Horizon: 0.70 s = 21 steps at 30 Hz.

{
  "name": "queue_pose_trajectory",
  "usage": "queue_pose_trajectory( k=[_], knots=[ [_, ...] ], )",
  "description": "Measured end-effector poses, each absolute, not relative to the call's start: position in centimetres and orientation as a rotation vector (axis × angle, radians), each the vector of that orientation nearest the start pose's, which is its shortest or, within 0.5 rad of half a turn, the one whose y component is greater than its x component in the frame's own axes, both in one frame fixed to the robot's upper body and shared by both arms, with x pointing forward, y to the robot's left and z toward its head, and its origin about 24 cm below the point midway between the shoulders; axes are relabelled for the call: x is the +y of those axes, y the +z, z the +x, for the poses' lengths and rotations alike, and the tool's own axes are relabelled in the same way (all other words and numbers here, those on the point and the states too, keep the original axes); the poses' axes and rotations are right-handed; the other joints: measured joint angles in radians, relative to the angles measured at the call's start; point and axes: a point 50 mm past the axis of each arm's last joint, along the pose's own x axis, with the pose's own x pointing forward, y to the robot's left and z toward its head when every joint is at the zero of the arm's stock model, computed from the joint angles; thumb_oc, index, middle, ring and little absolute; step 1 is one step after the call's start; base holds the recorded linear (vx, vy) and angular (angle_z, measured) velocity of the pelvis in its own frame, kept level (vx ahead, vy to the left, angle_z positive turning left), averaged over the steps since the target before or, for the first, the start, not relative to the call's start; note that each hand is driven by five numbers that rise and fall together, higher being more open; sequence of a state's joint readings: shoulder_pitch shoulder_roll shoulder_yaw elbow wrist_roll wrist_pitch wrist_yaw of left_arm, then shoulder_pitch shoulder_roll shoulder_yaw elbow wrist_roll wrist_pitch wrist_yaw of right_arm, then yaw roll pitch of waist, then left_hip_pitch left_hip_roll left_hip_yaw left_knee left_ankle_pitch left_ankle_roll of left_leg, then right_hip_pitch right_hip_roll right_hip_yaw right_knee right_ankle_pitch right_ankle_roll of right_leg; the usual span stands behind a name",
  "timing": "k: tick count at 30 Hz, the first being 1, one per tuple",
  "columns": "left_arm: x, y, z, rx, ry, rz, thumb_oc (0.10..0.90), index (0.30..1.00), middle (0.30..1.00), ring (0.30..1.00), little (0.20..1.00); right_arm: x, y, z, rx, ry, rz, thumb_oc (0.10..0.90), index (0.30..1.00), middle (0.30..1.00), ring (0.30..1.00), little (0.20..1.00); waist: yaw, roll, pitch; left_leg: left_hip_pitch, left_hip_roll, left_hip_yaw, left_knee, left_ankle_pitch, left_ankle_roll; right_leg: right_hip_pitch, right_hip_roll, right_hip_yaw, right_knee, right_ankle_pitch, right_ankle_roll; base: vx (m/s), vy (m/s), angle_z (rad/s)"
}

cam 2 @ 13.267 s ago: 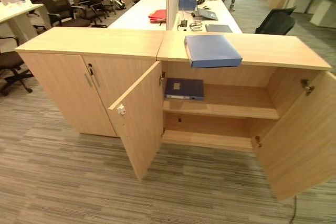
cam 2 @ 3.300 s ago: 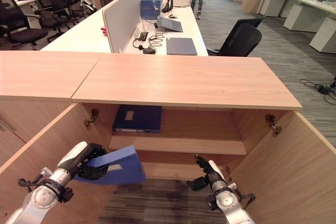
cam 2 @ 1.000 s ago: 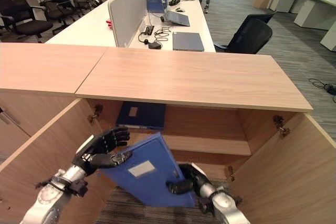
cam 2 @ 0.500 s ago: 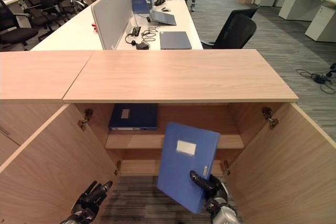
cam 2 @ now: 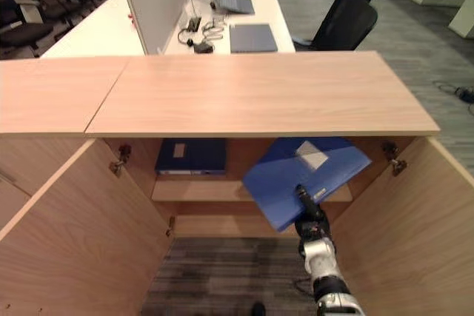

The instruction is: Put the empty folder in the office cabinet

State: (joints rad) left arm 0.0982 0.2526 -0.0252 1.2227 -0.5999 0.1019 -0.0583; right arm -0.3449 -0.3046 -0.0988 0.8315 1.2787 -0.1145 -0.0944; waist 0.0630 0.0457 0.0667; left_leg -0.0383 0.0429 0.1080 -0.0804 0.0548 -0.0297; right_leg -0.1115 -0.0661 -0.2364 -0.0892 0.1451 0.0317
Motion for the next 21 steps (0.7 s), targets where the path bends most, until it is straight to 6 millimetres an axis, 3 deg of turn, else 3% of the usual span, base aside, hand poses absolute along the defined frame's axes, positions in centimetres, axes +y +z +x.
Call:
queue_pose_trajectory(
  k=[1,5,10,11,16,18,21],
  knots=[
    [24.8,-16.6,3.9,1.302,0.474,-0.335,0.800,0.900,0.900,0.900,0.900,-27.6,-1.6,28.8,0.199,-0.572,0.947,0.400,0.300,0.300,0.300,0.300,0.007,0.019,0.011,-0.019,0.001,-0.008,0.000,0.002,-0.001,-0.016,0.001,-0.008,-0.001,0.000,0.000,-0.01,-0.025,0.13],
    [25.4,-16.4,4.1,1.287,0.445,-0.267,0.800,0.900,0.900,0.900,0.900,-29.0,0.6,30.0,0.114,-0.570,0.928,0.400,0.300,0.300,0.300,0.300,0.009,0.046,0.036,-0.048,0.002,-0.008,0.000,0.007,-0.003,-0.045,0.002,-0.017,0.000,-0.001,0.002,-0.02,-0.023,0.02],
    [26.4,-15.6,6.7,1.181,0.400,-0.224,0.800,0.900,0.900,0.900,0.900,-30.7,5.3,32.8,-0.072,-0.559,1.027,0.400,0.300,0.300,0.300,0.300,0.024,0.065,0.103,-0.131,0.006,-0.007,0.000,0.027,-0.008,-0.127,0.005,-0.017,0.000,0.010,-0.004,0.00,0.000,0.00],
    [25.8,-15.4,8.1,1.132,0.355,-0.219,0.800,0.900,0.900,0.900,0.900,-30.8,8.0,34.4,-0.176,-0.541,1.114,0.400,0.300,0.300,0.300,0.300,0.024,0.086,0.135,-0.165,0.004,-0.005,0.000,0.034,-0.008,-0.162,0.003,-0.015,0.000,0.020,-0.008,0.00,0.000,0.00],
    [24.5,-14.7,11.0,1.039,0.236,-0.170,0.800,0.900,0.900,0.900,0.900,-30.1,12.5,36.5,-0.338,-0.484,1.234,0.400,0.300,0.300,0.300,0.300,0.061,0.138,0.200,-0.190,0.007,-0.005,0.000,0.039,-0.010,-0.188,0.006,-0.016,0.001,0.032,-0.017,0.00,0.000,0.00],
    [23.7,-14.3,12.2,1.002,0.182,-0.155,0.800,0.900,0.900,0.900,0.900,-30.2,13.8,36.8,-0.405,-0.476,1.285,0.400,0.300,0.300,0.300,0.300,0.076,0.152,0.222,-0.191,0.007,-0.006,0.000,0.039,-0.010,-0.188,0.006,-0.017,0.001,0.032,-0.018,0.00,0.000,0.00],
    [23.4,-14.0,13.2,0.973,0.159,-0.147,0.800,0.900,0.900,0.900,0.900,-30.5,14.4,36.8,-0.457,-0.496,1.344,0.400,0.300,0.300,0.300,0.300,0.098,0.153,0.226,-0.193,0.006,-0.009,0.000,0.039,-0.010,-0.188,0.005,-0.020,0.001,0.032,-0.018,0.01,-0.003,0.03]
  ],
)
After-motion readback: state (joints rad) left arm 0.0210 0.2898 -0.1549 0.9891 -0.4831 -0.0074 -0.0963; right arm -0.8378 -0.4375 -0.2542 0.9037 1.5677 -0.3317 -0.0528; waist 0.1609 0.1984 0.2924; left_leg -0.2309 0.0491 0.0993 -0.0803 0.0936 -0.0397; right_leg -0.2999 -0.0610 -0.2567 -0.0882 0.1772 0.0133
